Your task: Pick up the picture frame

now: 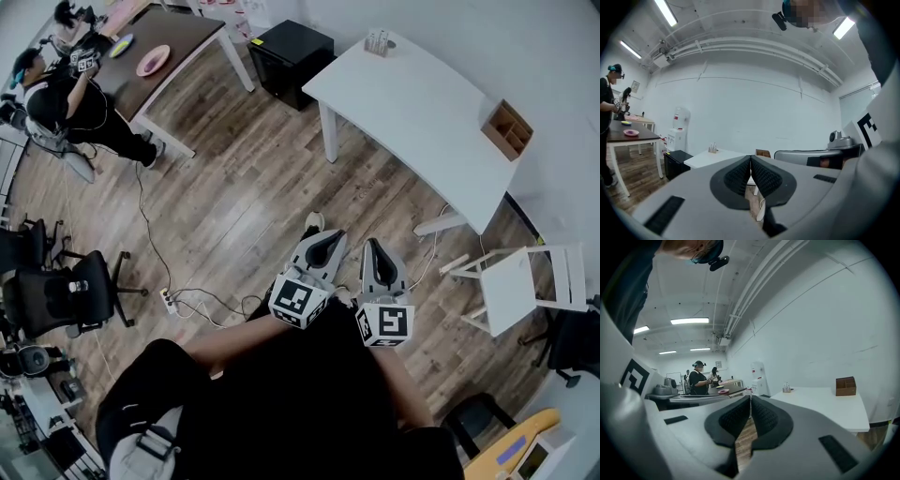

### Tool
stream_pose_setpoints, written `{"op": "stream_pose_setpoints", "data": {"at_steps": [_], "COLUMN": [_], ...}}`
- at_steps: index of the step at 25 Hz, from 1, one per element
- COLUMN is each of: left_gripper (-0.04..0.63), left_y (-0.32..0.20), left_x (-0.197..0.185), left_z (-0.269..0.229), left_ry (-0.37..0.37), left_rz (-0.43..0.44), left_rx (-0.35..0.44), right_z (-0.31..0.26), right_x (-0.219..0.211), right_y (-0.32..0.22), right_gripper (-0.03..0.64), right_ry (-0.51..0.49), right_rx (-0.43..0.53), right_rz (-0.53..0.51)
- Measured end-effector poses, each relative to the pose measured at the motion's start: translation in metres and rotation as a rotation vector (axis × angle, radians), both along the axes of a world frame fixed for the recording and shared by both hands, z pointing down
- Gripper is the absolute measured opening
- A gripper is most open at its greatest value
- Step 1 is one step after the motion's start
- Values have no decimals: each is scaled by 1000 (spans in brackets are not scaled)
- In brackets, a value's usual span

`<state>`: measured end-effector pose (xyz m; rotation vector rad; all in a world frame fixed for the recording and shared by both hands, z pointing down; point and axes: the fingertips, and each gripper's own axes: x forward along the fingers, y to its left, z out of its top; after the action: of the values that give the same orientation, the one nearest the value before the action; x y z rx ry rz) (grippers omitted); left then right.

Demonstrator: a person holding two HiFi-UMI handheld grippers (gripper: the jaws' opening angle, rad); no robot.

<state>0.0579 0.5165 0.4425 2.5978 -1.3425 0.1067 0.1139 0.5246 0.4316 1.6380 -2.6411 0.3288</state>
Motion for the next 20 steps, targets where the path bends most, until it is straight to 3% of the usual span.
{"op": "stream_pose_setpoints", "data": {"at_steps": [8, 12, 20], "left_gripper": [14, 14, 14], "left_y": [-63, -112, -234], "left_x": [6, -3, -44], "left_z": [7, 1, -2], "left_ry": [52, 62, 120], "left_rz": [43, 63, 16], "left_rx": [-23, 4, -28], "right_z": [11, 12, 2], "right_x": [1, -20, -56], "right_y": [-62, -117, -241], "right_gripper": [35, 35, 35], "right_ry": [31, 36, 71], "right_rx": [-32, -17, -24], "right_rz": [23, 19, 0]}}
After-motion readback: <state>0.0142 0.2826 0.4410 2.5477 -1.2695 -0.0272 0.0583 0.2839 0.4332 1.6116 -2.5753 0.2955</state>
